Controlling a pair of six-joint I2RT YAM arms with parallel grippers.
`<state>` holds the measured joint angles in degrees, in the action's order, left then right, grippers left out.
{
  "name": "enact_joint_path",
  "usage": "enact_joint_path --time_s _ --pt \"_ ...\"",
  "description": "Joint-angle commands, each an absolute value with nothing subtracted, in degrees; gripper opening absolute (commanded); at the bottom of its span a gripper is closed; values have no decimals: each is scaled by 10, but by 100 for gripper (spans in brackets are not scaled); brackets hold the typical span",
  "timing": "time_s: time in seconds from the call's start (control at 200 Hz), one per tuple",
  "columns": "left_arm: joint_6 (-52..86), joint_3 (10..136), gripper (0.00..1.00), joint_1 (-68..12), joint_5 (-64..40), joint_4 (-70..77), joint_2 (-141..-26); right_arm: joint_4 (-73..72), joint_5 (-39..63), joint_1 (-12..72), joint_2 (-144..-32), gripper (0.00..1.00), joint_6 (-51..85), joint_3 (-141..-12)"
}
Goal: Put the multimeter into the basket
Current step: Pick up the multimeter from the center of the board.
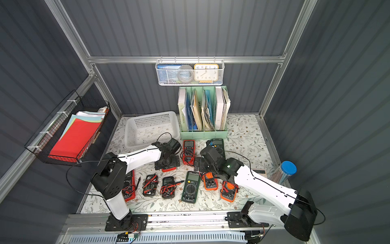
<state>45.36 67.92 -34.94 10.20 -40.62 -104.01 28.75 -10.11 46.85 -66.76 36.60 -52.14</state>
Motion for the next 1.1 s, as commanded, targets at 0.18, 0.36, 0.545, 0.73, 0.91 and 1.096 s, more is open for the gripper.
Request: enact_joint_path --time_s 0.18,0.36,0.545,0.73,0.91,1.096 --pt "443 673 99 -341 98 -371 -1077 300 -109 466 -653 99 368 -519" --pt "443 657 86 -340 94 -348 -1079 306 -115 465 -646 99 367 -517" --pt "450 641 69 -340 95 -342 -1073 309 -118 465 -642 99 368 -517" --pt "443 639 51 -341 103 -351 -1039 308 -123 465 -641 99 369 -515" --pt "433 657 34 -344 94 -391 -997 304 -121 464 -648 99 371 -517" --pt "425 667 29 -351 76 -426 -956 298 -114 465 -654 99 373 -521"
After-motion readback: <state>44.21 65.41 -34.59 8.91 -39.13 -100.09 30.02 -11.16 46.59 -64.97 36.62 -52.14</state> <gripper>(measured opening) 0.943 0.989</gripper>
